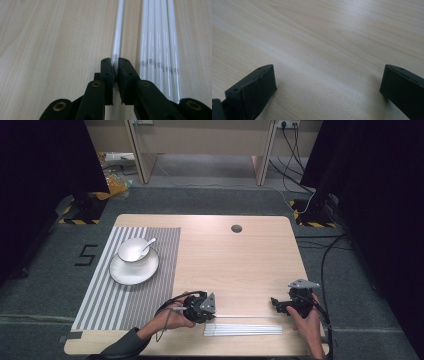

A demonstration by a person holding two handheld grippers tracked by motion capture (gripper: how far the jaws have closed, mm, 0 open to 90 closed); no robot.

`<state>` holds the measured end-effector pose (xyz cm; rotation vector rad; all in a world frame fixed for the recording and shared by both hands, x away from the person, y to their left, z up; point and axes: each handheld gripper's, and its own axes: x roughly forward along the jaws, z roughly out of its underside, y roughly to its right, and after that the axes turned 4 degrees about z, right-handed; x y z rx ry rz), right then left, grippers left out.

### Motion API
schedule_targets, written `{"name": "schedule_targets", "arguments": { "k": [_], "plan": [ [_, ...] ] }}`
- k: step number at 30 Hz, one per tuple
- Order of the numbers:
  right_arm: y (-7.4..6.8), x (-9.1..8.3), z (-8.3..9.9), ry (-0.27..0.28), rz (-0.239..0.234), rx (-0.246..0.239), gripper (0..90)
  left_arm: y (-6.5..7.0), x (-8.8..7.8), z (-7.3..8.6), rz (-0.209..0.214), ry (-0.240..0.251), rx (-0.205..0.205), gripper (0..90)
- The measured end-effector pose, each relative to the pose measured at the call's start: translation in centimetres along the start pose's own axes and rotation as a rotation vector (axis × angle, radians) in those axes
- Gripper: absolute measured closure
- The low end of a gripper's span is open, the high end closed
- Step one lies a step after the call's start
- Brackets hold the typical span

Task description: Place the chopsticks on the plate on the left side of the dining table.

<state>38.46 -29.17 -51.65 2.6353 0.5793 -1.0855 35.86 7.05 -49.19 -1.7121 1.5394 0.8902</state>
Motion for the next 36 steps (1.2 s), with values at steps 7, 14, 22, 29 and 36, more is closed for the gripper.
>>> {"name": "schedule_targets", "arguments": {
  "k": [7, 14, 22, 29, 36],
  "plan": [
    [0.0, 0.0, 0.0, 0.000, -0.001, 0.002, 0.2, -0.9, -0.6, 1.0, 0.025, 0.007, -0.018, 83.3],
    [0.0, 0.0, 0.0, 0.000, 0.000, 0.000, 0.3, -1.4, -2.1, 3.1, 0.035, -0.020, -0.041, 83.2],
    [0.0, 0.0, 0.0, 0.000, 0.000, 0.001, 0.2, -1.7, -3.8, 5.2, 0.010, -0.070, -0.053, 82.5],
    [0.0, 0.0, 0.0, 0.000, 0.000, 0.000, 0.3, -2.0, -4.8, 6.4, -0.009, -0.099, -0.064, 82.6],
    [0.0, 0.0, 0.0, 0.000, -0.001, 0.001, 0.2, -2.6, -5.3, 6.9, -0.028, -0.144, -0.041, 82.5]
  ]
}}
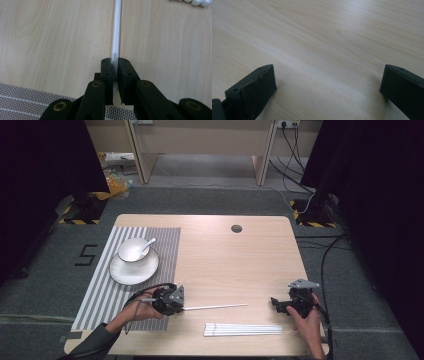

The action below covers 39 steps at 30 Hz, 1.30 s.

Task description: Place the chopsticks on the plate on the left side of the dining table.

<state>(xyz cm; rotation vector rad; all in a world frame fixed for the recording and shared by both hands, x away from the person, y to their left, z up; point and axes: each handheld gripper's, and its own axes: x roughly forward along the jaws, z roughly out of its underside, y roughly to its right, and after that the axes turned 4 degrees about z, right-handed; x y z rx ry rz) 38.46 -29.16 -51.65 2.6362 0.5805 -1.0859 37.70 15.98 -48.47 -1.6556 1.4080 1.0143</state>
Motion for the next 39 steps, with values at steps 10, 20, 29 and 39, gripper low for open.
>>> {"name": "schedule_targets", "arguments": {
  "k": [10, 20, 29, 39],
  "plan": [
    [0.0, 0.0, 0.0, -0.001, 0.000, 0.001, 0.2, -0.4, -0.5, 0.6, -0.024, -0.032, 0.016, 79.9],
    [0.0, 0.0, 0.0, 0.000, 0.000, 0.001, 0.2, -0.2, -0.4, -1.0, -0.054, 0.049, -0.057, 57.8],
    [0.0, 0.0, 0.0, 0.000, 0.001, 0.001, 0.3, 0.3, 1.4, -4.5, -0.026, 0.041, -0.006, 57.2],
    [0.0, 0.0, 0.0, 0.000, 0.001, -0.001, 0.3, -0.1, 2.6, -6.8, 0.021, 0.011, 0.007, 67.5]
  ]
}}
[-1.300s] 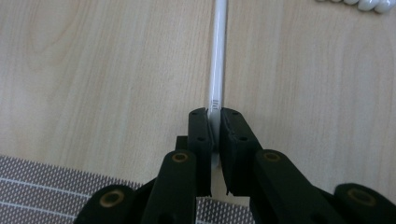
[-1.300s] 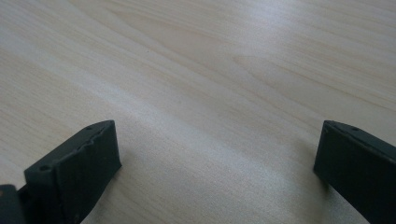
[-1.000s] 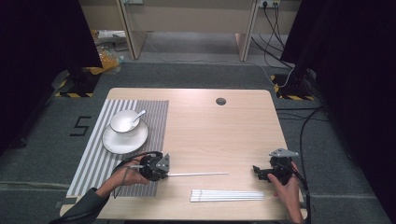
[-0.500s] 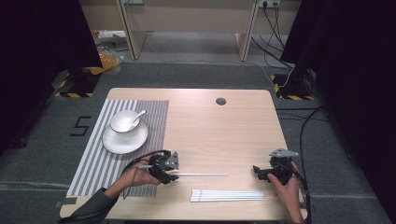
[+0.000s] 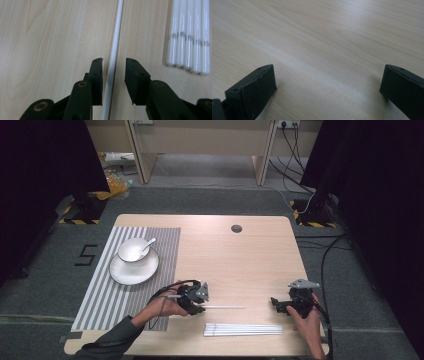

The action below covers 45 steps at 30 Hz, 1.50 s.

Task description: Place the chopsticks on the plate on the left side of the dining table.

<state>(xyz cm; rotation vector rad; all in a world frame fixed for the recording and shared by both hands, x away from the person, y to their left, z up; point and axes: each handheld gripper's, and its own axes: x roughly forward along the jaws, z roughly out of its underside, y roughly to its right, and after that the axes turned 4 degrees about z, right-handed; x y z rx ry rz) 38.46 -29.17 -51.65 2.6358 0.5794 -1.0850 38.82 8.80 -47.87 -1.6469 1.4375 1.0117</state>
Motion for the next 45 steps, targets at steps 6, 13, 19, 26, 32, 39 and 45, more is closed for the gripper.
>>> {"name": "schedule_targets", "arguments": {
  "k": [6, 13, 19, 26, 32, 39, 45],
  "plan": [
    [0.0, 0.0, 0.0, -0.001, -0.001, 0.001, 0.2, -0.2, 0.4, -0.8, 0.015, -0.025, 0.005, 70.7],
    [0.0, 0.0, 0.0, 0.000, -0.001, 0.001, 0.3, -0.5, 0.8, -1.5, 0.029, -0.054, 0.006, 74.0],
    [0.0, 0.0, 0.0, 0.000, -0.001, 0.001, 0.2, -0.8, 0.9, -2.3, 0.038, -0.103, 0.015, 75.2],
    [0.0, 0.0, 0.0, 0.000, -0.001, 0.002, 0.3, -1.3, 1.3, -3.2, 0.078, -0.169, 0.016, 75.8],
    [0.0, 0.0, 0.0, 0.001, 0.000, -0.001, 0.2, -1.6, 1.4, -3.7, 0.104, -0.202, 0.018, 81.1],
    [0.0, 0.0, 0.0, 0.001, 0.000, -0.001, 0.3, -2.0, 1.6, -4.3, 0.124, -0.244, -0.003, 83.6],
    [0.0, 0.0, 0.0, 0.000, -0.001, 0.001, 0.2, -2.0, 1.8, -4.7, 0.126, -0.272, 0.012, 84.3]
  ]
}}
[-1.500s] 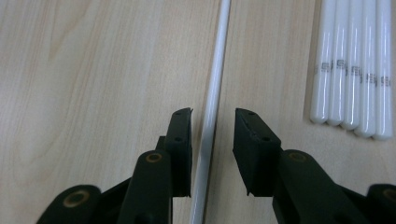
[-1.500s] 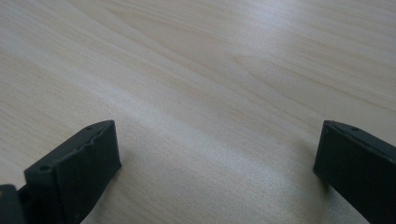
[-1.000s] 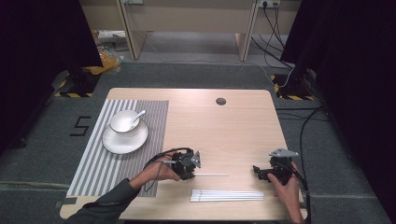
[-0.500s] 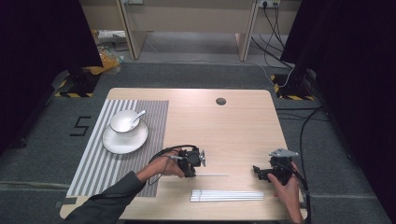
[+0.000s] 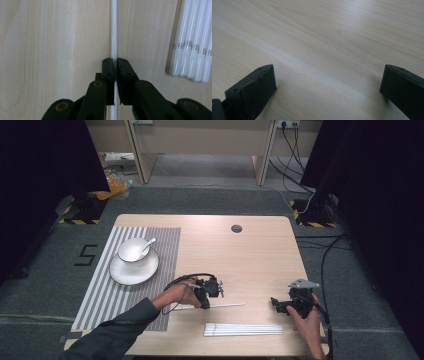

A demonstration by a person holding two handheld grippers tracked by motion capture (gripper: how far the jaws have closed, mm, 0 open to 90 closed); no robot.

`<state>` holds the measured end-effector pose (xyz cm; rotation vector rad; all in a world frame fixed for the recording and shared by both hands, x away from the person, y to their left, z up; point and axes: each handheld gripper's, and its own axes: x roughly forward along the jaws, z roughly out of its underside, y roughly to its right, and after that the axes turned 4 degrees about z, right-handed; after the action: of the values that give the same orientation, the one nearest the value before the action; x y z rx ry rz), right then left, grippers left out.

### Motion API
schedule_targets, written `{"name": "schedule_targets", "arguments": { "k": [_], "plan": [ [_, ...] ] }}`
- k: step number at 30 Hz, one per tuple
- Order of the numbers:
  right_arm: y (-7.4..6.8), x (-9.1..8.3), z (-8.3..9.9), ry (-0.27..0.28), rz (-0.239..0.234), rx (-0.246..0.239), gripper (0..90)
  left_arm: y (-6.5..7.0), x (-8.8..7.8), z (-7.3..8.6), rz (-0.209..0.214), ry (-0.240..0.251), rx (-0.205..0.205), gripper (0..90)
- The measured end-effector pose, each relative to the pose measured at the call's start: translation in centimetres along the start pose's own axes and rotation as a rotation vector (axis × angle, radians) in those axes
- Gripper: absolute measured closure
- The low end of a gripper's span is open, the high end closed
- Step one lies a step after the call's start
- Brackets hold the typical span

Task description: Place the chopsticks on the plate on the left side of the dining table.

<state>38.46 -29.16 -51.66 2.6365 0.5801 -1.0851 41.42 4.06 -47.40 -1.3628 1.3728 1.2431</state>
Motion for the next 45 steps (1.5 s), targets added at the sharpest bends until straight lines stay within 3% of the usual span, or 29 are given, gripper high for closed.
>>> {"name": "schedule_targets", "arguments": {
  "k": [4, 8, 12, 20, 26, 36, 45],
  "plan": [
    [0.0, 0.0, 0.0, 0.000, 0.000, 0.000, 0.2, 0.1, -0.1, 0.2, -0.010, 0.008, 0.030, 84.5],
    [0.0, 0.0, 0.0, 0.001, 0.001, -0.001, 0.2, 0.1, 0.0, 0.4, -0.010, 0.022, 0.035, 84.6],
    [0.0, 0.0, 0.0, 0.000, 0.000, 0.001, 0.2, 0.2, -0.1, 0.3, -0.015, 0.000, 0.054, 84.6],
    [0.0, 0.0, 0.0, 0.000, 0.000, 0.001, 0.2, -0.1, -1.5, 0.7, -0.035, -0.019, 0.049, 84.6],
    [0.0, 0.0, 0.0, 0.000, 0.000, 0.001, 0.2, -0.6, -2.5, 1.7, -0.042, -0.015, 0.020, 84.7],
    [0.0, 0.0, 0.0, 0.001, 0.000, 0.000, 0.2, -1.5, -5.1, 3.9, -0.097, -0.016, -0.026, 84.6],
    [0.0, 0.0, 0.0, 0.001, 0.000, 0.000, 0.2, -2.8, -7.9, 7.3, -0.138, -0.014, -0.097, 84.6]
  ]
}}
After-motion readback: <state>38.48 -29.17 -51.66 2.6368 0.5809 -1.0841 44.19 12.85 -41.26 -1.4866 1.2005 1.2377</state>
